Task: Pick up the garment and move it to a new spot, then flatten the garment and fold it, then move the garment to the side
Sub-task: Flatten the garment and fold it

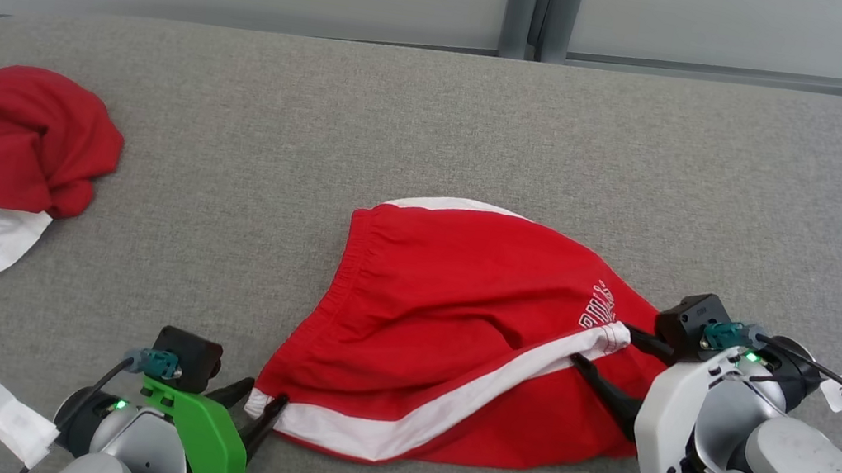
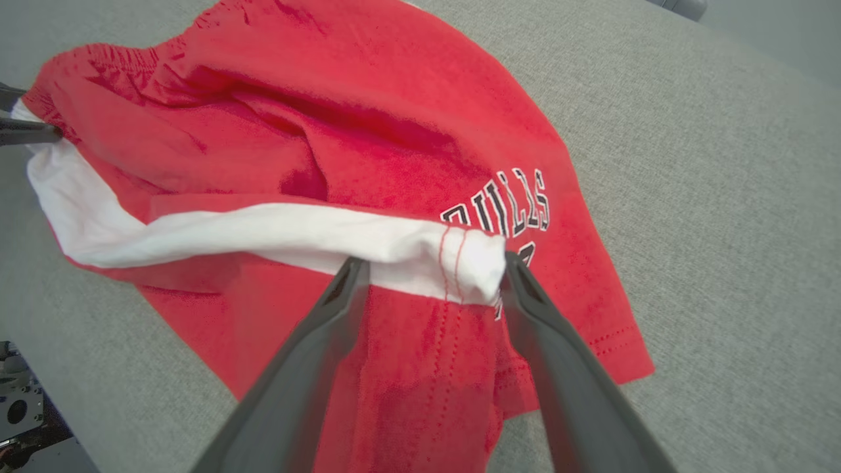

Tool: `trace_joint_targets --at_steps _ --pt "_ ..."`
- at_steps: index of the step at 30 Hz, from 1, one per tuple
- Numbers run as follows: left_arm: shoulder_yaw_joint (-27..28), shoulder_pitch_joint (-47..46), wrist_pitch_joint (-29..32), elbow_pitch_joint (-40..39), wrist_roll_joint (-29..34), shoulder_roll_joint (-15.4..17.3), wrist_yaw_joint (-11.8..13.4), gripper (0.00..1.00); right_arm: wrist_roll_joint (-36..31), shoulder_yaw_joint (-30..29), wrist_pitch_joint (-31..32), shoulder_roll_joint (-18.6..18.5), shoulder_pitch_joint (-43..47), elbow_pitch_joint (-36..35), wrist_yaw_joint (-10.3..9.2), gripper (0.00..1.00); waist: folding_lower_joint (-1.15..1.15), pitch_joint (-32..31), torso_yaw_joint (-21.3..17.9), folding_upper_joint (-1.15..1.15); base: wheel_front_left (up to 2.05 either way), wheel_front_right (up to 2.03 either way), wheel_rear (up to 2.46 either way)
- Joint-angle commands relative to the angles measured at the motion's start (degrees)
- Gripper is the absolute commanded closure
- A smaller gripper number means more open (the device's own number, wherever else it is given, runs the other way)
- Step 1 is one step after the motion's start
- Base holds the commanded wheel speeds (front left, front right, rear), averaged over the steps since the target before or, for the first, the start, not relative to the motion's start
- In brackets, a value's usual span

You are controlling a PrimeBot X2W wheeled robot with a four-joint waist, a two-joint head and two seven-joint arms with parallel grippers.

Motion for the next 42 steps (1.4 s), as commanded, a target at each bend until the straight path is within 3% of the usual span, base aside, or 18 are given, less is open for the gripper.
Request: trace_joint_targets --at_steps 1,8,9,10,11,12,16,20,27,28,34,40,42 --pt "-0.21 -1.11 0.39 0.59 -0.09 0.02 0.11 0.58 0.57 0.18 -0.31 0.19 -0.99 0.18 -0.05 0.00 0.00 0.42 -0.33 0.65 0.00 0.00 0.00" --pt "-1.09 -1.56 2.05 1.34 -0.25 0.26 0.31 0.73 1.08 1.48 -0.75 0.98 -2.19 1.25 -0.05 0.00 0.00 0.96 -0.59 0.65 0.00 0.00 0.00" --pt "-1.24 -1.49 2.28 1.23 -0.38 0.40 0.30 0.83 1.30 1.74 -0.84 1.05 -2.40 1.29 -0.05 0.01 0.00 0.99 -0.61 0.65 0.00 0.00 0.00" --pt "-1.41 -1.34 2.73 1.18 -0.69 0.48 0.28 1.00 1.74 2.29 -0.85 1.14 -2.54 1.13 -0.05 0.64 0.00 1.00 -0.61 0.65 0.00 0.00 0.00" --pt "-1.60 -1.32 2.97 1.02 -0.70 0.60 0.25 1.00 2.30 2.67 -0.91 1.18 -2.66 0.99 -0.05 0.86 0.00 0.96 -0.60 0.65 0.00 0.00 0.00" --pt "-1.74 -1.26 3.24 0.81 -0.86 0.69 0.24 1.00 3.00 3.02 -1.15 1.13 -2.79 0.85 -0.05 1.00 0.00 0.86 -0.59 0.65 0.00 0.00 0.00" --pt "-1.50 -1.42 5.54 -1.65 -2.60 1.24 0.20 1.00 7.27 4.62 0.12 -0.30 -3.61 -0.82 -0.05 1.00 0.00 -0.09 -0.60 0.65 0.00 0.00 0.00" --pt "0.37 -3.37 9.91 -8.31 -5.15 3.80 0.33 1.00 12.95 3.82 2.23 -4.07 -6.41 -5.30 -0.05 1.00 0.00 -1.71 -0.83 0.65 0.00 0.00 0.00" --pt "6.23 -9.18 21.61 -24.08 -12.17 9.08 3.56 1.00 23.58 -2.61 8.64 -13.69 -11.84 -16.17 -0.05 1.00 0.00 -4.81 -1.66 0.65 0.00 0.00 0.00" --pt "6.23 -9.18 21.61 -24.08 -12.17 9.08 3.56 1.00 23.58 -2.61 8.64 -13.69 -11.84 -16.17 -0.05 1.00 0.00 -4.81 -1.66 0.65 0.00 0.00 0.00" --pt "10.18 -15.33 32.14 -34.36 -18.48 11.85 7.96 1.00 30.26 -9.56 15.44 -20.28 -15.49 -23.41 -0.06 1.00 0.00 -5.47 -3.33 0.65 0.00 0.00 0.00" --pt "11.50 -26.75 40.19 -37.98 -21.63 11.77 11.27 1.00 33.26 -17.38 19.73 -23.12 -21.89 -25.43 -0.06 1.00 0.00 0.42 -3.64 0.65 0.00 0.00 0.00" --pt "12.07 -35.81 42.63 -35.52 -20.45 10.94 12.68 1.00 31.71 -20.35 20.48 -22.18 -27.08 -24.57 -0.07 1.00 0.00 6.54 -3.34 0.65 0.00 0.00 0.00"
